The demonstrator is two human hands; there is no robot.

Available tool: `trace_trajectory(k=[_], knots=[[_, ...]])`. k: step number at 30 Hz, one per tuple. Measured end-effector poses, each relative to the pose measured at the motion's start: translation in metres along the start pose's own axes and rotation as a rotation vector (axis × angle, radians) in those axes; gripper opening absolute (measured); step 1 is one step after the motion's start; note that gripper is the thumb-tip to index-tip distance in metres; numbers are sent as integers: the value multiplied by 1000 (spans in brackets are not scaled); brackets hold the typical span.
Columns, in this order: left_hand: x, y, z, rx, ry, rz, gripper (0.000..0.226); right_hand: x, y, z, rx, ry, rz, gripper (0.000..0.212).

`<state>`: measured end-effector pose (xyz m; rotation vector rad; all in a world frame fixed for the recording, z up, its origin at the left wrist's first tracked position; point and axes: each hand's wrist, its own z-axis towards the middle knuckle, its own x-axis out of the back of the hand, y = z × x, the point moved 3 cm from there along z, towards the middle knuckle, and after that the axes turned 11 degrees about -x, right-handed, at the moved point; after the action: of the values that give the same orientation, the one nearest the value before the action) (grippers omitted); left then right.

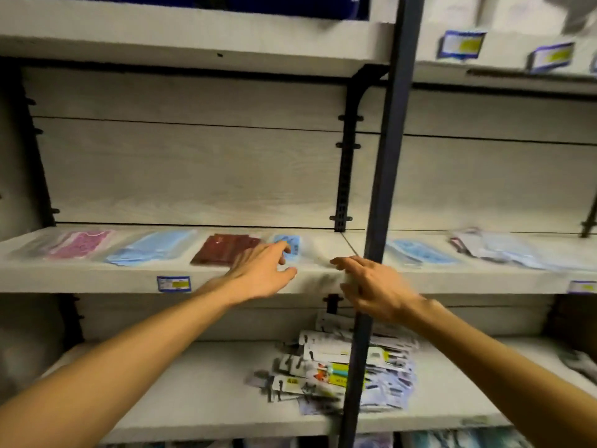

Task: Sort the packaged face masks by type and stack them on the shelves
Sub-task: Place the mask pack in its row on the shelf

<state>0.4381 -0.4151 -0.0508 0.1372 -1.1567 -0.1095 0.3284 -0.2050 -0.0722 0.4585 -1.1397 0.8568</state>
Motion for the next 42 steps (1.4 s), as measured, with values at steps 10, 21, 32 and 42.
trace_trajectory(k=[10, 21, 32, 42], knots=[[-61, 197, 49, -299, -77, 1, 35, 68, 168, -120, -269, 90, -50, 53], [-137, 298, 173, -434, -33, -17, 36, 77, 323, -140, -579, 245, -66, 46], [-190, 333, 334, -404, -25, 58, 35, 85, 485, -30, -871, 126, 5, 66], [-217, 334, 397, -344, -64, 121, 38, 65, 547, 29, -961, -66, 208, 57]])
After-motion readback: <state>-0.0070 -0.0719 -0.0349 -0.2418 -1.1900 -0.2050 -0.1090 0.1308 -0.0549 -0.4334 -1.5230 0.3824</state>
